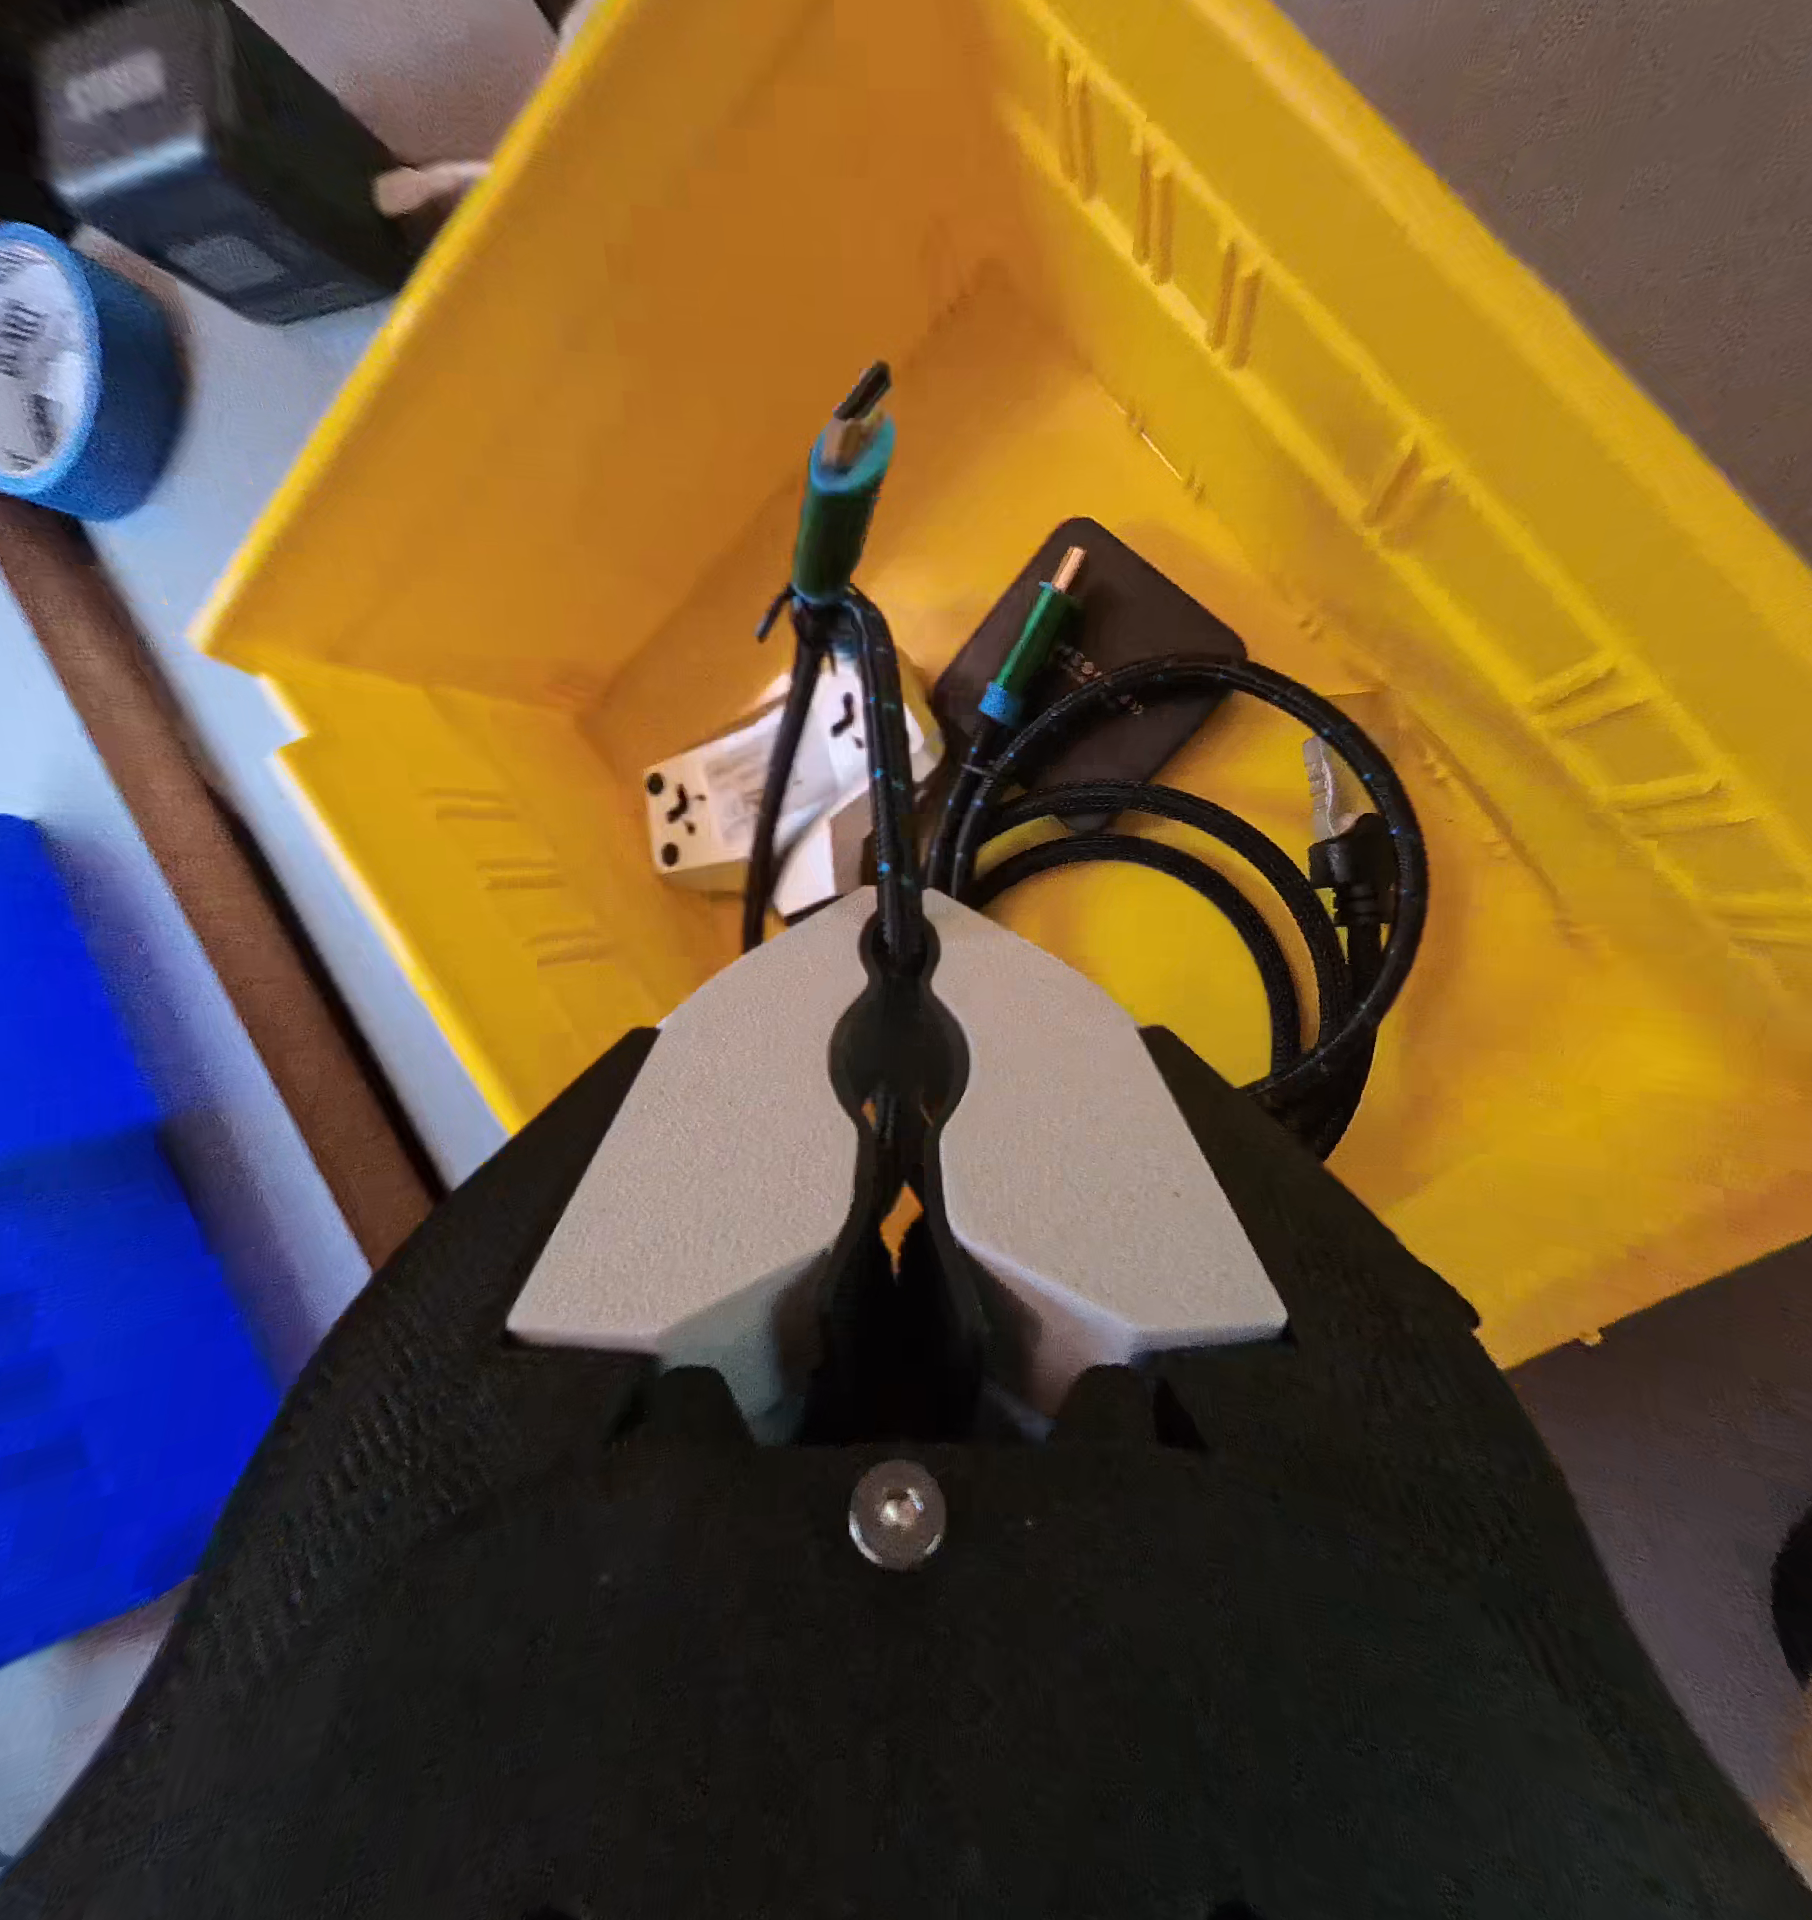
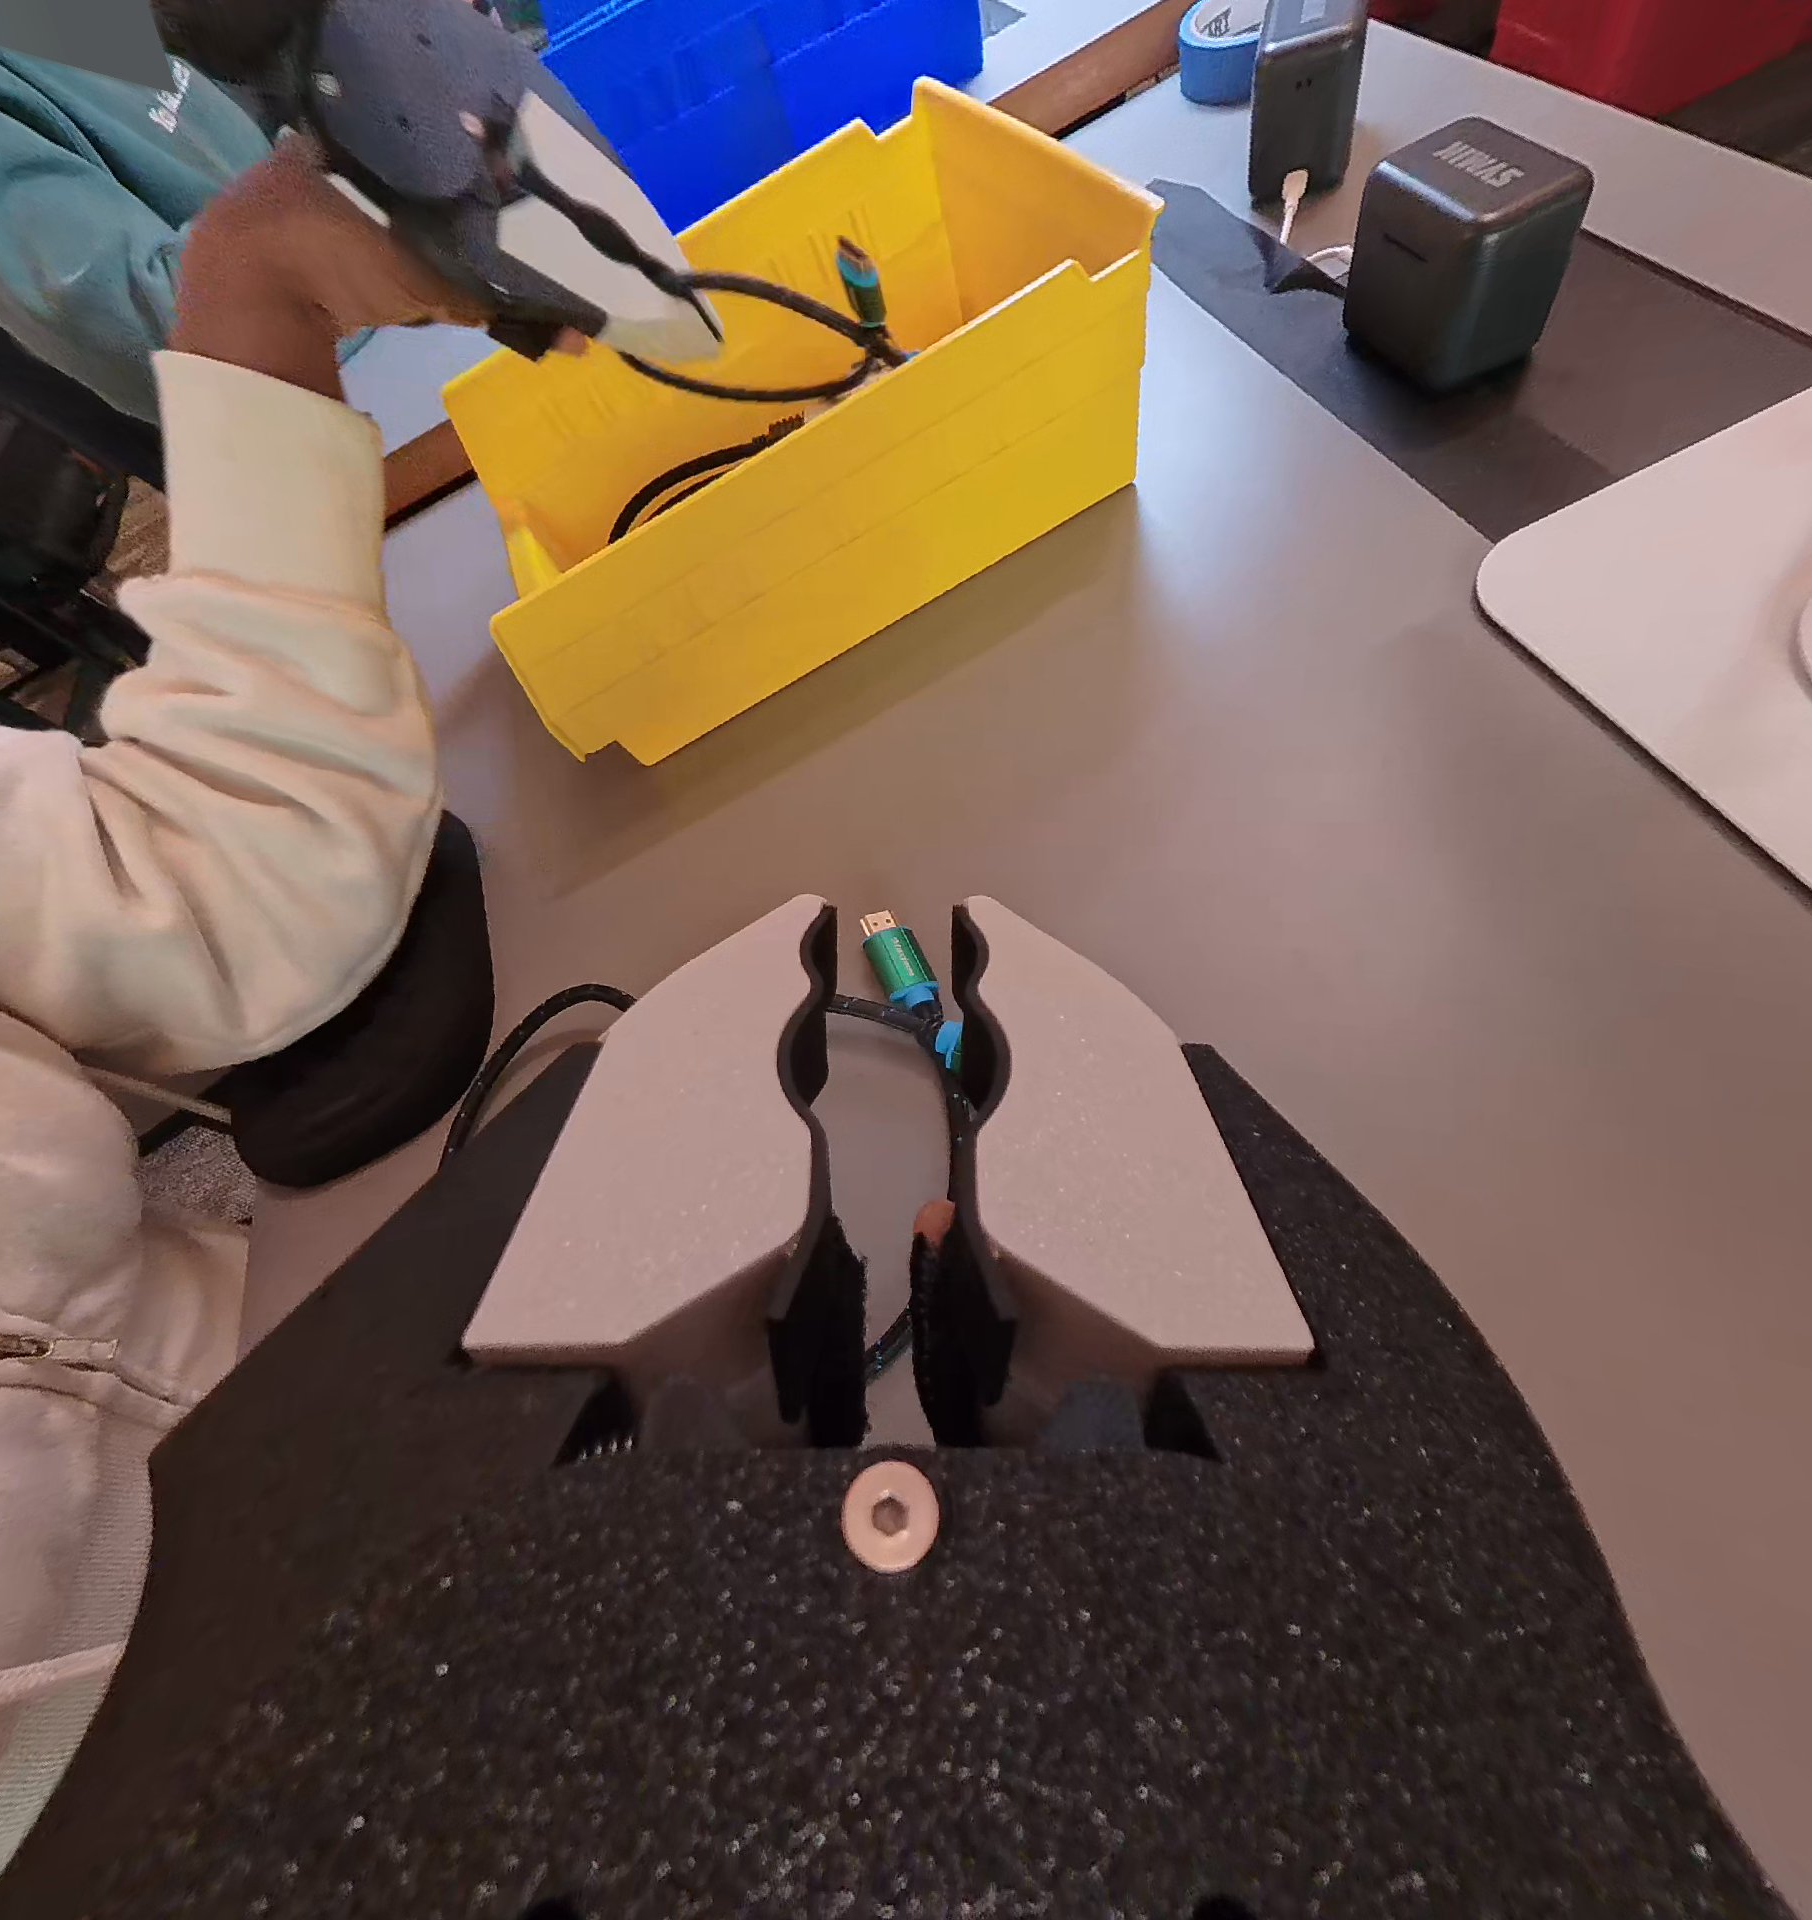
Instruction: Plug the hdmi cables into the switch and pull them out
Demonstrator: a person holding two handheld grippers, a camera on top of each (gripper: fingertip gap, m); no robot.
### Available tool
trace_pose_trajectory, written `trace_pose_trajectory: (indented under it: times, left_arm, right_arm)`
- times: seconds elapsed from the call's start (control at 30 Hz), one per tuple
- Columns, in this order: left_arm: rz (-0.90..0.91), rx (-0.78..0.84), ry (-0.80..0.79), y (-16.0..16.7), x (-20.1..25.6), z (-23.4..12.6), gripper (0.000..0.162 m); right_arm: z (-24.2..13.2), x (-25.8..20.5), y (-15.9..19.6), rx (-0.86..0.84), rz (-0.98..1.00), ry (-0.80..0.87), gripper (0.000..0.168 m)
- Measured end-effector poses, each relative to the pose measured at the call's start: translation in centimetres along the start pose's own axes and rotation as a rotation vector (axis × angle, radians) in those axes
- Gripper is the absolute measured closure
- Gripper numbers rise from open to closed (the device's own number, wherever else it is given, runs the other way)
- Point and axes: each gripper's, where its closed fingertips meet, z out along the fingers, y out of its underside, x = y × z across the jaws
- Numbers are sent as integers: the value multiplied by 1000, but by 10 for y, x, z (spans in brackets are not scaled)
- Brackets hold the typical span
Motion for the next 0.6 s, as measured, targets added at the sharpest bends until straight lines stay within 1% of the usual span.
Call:
trace_pose_trajectory:
  times: [0.13,0.2,0.27,0.37,0.5,0.6]
  left_arm:
    - [-35,49,-155,0,-16,-41,161]
    - [-61,32,-203,7,-20,-55,162]
    - [-80,54,-228,9,-21,-66,161]
    - [-90,106,-210,4,-15,-76,162]
    - [-75,148,-136,-4,-4,-73,162]
    - [-77,163,-114,-8,-1,-72,161]
  right_arm:
    - [0,-1,0,-3,-9,1,148]
    - [1,-2,0,-4,-11,2,148]
    - [1,-2,-1,-3,-11,1,148]
    - [0,-3,-1,-4,-15,2,148]
    - [0,-4,-1,-5,-16,1,148]
    - [-1,-3,-1,-6,-17,3,148]
